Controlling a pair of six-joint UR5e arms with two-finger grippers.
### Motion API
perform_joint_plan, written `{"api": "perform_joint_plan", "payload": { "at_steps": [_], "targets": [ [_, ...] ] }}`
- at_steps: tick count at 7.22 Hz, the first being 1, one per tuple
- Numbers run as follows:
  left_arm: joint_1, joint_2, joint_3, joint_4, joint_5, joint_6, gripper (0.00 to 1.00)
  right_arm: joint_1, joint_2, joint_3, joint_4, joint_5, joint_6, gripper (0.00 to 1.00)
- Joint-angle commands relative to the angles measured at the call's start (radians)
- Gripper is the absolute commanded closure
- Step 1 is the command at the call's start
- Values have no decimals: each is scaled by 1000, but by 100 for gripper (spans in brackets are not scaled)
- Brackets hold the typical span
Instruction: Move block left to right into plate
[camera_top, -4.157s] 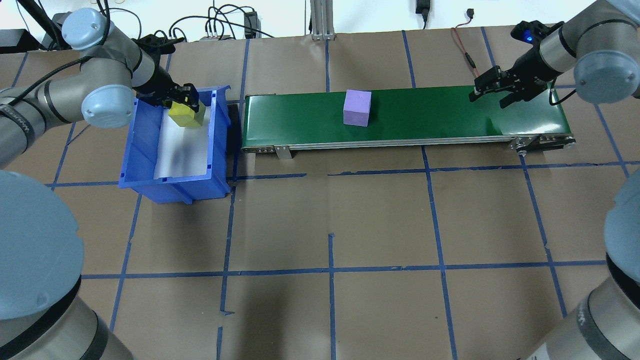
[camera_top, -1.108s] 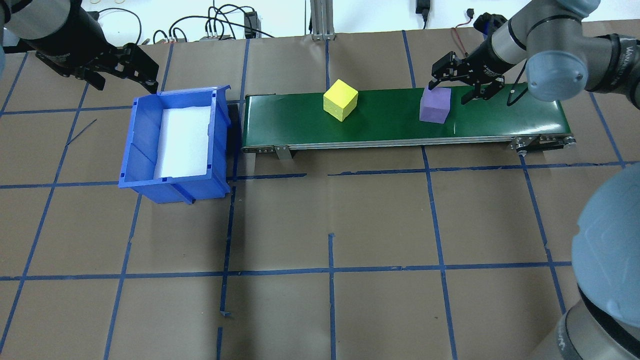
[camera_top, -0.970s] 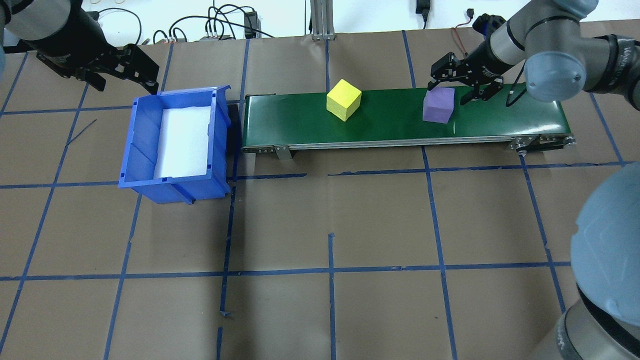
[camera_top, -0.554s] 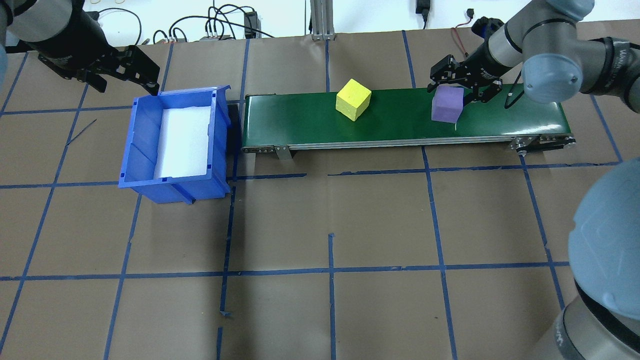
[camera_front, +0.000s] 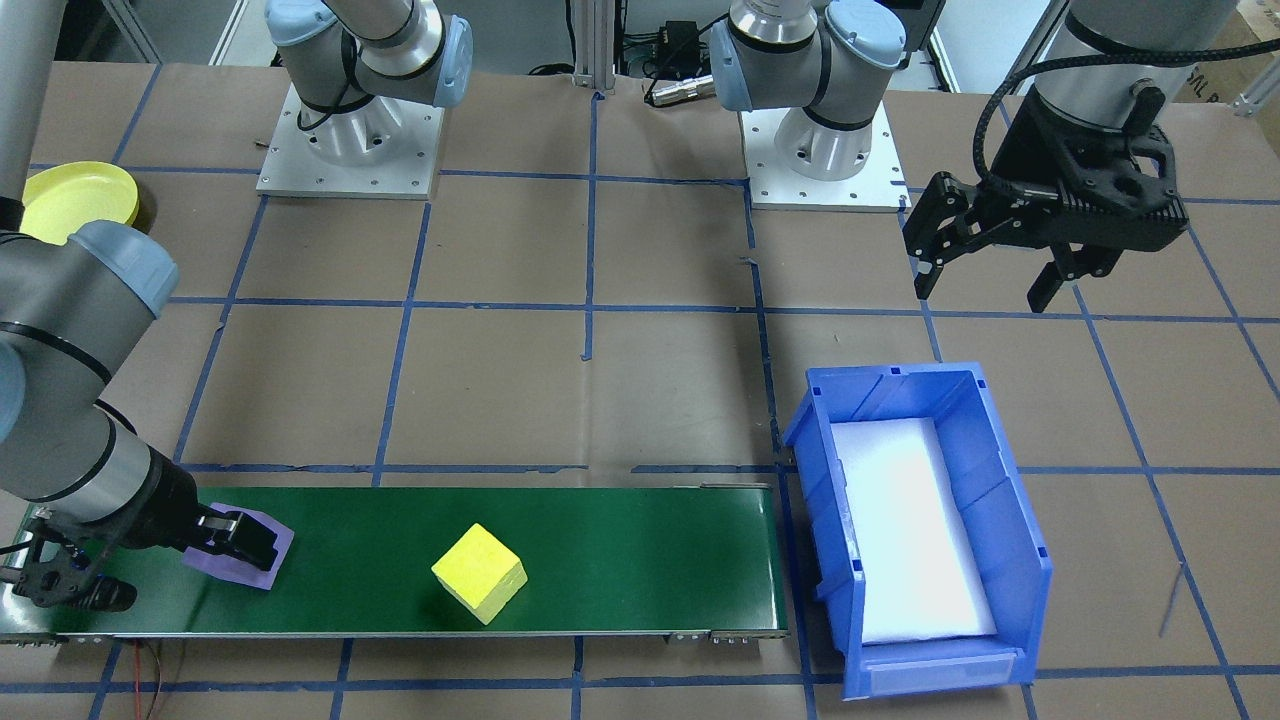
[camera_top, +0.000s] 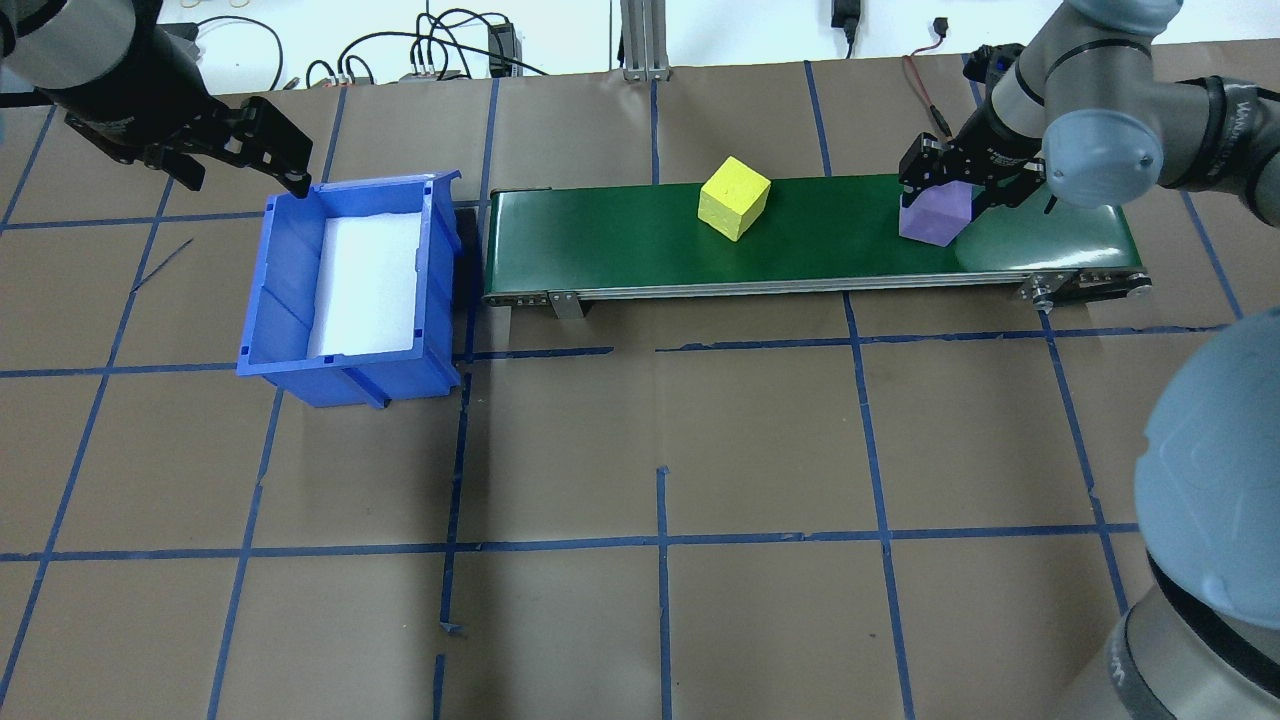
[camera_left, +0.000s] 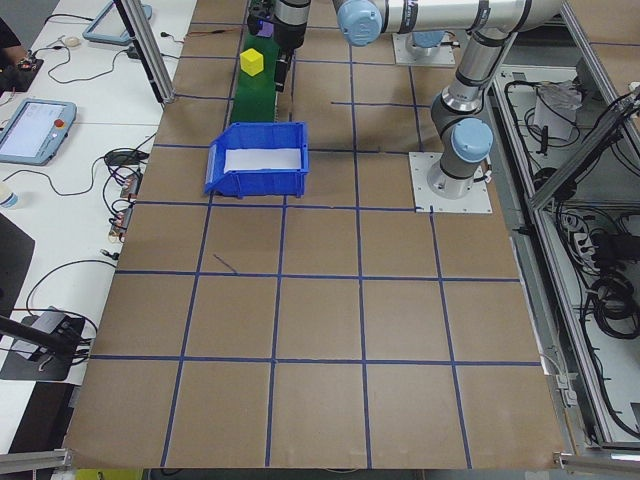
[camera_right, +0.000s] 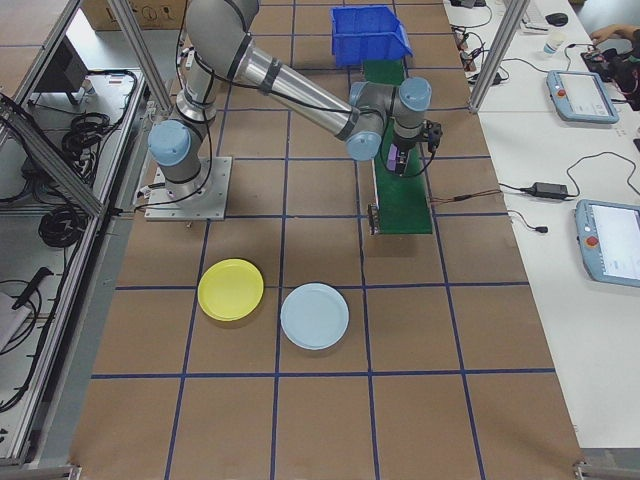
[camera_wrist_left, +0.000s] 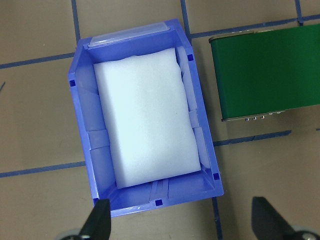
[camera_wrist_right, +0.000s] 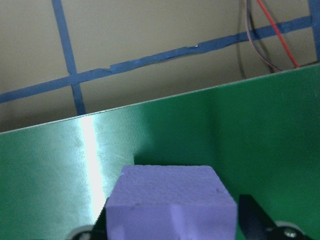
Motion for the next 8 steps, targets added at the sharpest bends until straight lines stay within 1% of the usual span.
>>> {"api": "perform_joint_plan", "payload": {
  "at_steps": [1, 2, 3, 4, 5, 6, 7, 8],
  "targets": [
    [1, -1, -11, 1, -3, 0, 0, -1, -6, -4, -1, -92, -5, 54],
    [3, 1, -12, 1, -1, 0, 0, -1, -26, -6, 1, -97, -9, 62],
    [4, 2, -14, 1, 0, 2, 0, -6, -55, 7, 4, -107, -35, 64],
    [3, 2, -14, 1, 2, 2, 0, -20, -93, 8, 16, -211, -130, 65],
    [3, 4, -14, -1, 2, 2, 0, -74, -130, 22, 22, -265, -263, 65],
    [4, 4, -14, 1, -3, 2, 0, -196, -168, 48, 25, -258, -434, 64],
    [3, 7, -14, 3, -4, 2, 0, -308, -190, 75, 28, -250, -550, 64],
    [3, 15, -14, 0, -1, 2, 0, -393, -208, 77, 42, -250, -669, 64]
  ]
}}
